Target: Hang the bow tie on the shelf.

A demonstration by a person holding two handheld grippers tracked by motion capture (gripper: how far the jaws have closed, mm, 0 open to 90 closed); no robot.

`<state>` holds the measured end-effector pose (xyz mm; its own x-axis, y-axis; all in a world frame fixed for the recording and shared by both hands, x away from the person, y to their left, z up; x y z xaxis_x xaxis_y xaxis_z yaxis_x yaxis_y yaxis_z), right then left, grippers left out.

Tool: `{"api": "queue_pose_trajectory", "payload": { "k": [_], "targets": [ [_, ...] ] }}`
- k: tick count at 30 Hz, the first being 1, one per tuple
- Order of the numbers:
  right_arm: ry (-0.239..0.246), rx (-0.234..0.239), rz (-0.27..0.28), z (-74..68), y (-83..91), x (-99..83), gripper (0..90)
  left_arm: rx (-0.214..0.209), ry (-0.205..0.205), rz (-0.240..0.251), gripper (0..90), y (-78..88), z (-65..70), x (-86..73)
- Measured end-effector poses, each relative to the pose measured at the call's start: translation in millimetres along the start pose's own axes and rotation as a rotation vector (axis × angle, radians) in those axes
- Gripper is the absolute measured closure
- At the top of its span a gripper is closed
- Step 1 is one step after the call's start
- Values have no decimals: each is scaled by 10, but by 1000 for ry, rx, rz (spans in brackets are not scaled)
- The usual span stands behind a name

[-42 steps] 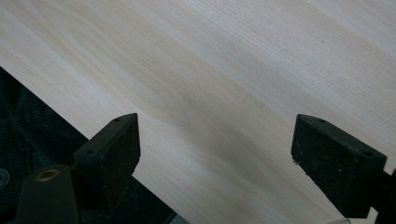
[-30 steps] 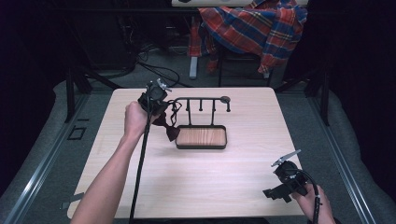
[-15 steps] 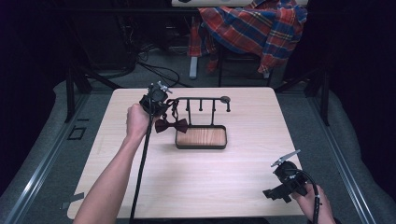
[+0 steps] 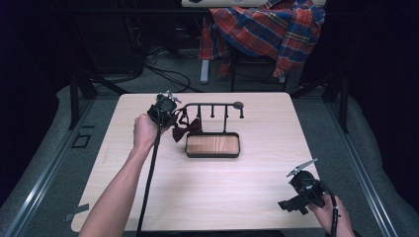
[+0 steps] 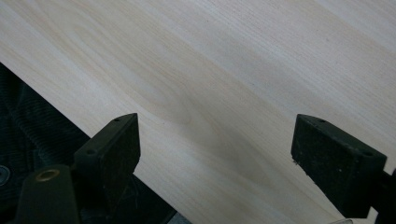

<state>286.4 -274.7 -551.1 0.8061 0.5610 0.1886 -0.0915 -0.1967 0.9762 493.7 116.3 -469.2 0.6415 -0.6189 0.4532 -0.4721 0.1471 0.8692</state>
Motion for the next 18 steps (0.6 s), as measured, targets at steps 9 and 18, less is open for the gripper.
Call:
{"api": "queue_pose_trajectory", "payload": {
  "k": [9, 18],
  "targets": [
    [1, -1, 4, 2, -1, 1, 154, -8, 3, -13, 625, 50, 10, -16],
    [-1, -7, 0, 11, 12, -2, 154, 3, 24, -10, 358, 131, 5, -38]
  ]
}}
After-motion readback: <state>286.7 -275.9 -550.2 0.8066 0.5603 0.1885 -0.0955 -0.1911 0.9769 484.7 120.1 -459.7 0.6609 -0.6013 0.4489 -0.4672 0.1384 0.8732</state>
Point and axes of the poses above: each handheld gripper's, and its own axes: y roughly backward along the jaws, x roughly out of its top, z roughly to its right, the point moved 5 cm from there along -y, roughly forward along the jaws, and after that the axes turned 7 degrees about -z, right-handed, at the moved point
